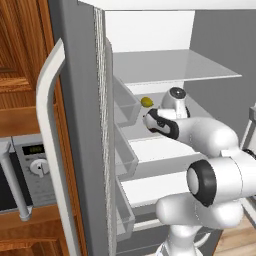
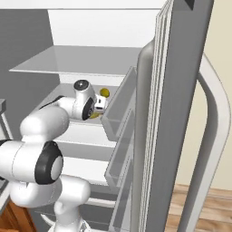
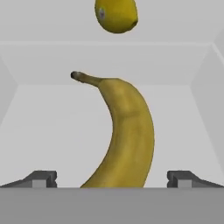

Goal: Pick up the banana and pear from the fridge and place one fruit on each plate on the dining counter.

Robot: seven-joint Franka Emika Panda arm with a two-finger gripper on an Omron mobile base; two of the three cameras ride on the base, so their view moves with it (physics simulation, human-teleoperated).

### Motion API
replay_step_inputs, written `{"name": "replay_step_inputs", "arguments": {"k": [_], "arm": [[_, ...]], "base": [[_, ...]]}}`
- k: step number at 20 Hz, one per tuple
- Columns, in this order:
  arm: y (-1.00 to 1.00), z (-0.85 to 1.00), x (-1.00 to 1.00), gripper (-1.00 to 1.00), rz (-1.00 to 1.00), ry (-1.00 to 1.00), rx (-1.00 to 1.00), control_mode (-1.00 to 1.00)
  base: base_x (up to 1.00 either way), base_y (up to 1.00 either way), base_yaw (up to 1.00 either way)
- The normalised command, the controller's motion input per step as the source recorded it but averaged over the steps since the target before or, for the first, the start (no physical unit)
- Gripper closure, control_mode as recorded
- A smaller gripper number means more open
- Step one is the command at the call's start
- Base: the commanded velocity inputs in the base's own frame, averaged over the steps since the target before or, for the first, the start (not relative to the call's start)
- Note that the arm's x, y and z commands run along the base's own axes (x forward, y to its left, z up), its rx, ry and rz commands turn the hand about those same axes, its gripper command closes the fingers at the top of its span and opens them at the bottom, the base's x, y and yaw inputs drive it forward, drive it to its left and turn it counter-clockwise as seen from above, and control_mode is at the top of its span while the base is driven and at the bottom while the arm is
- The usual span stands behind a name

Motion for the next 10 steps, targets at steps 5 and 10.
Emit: {"name": "replay_step_inputs", "arguments": {"k": [5,10], "arm": [[0.0,-0.25,0.24,-1.0,0.0,0.06,0.0,-1.0],[-0.01,-0.25,0.13,1.0,-0.01,0.11,0.0,-1.0]], "base": [[0.0,0.0,0.0],[0.0,0.0,0.0]]}}
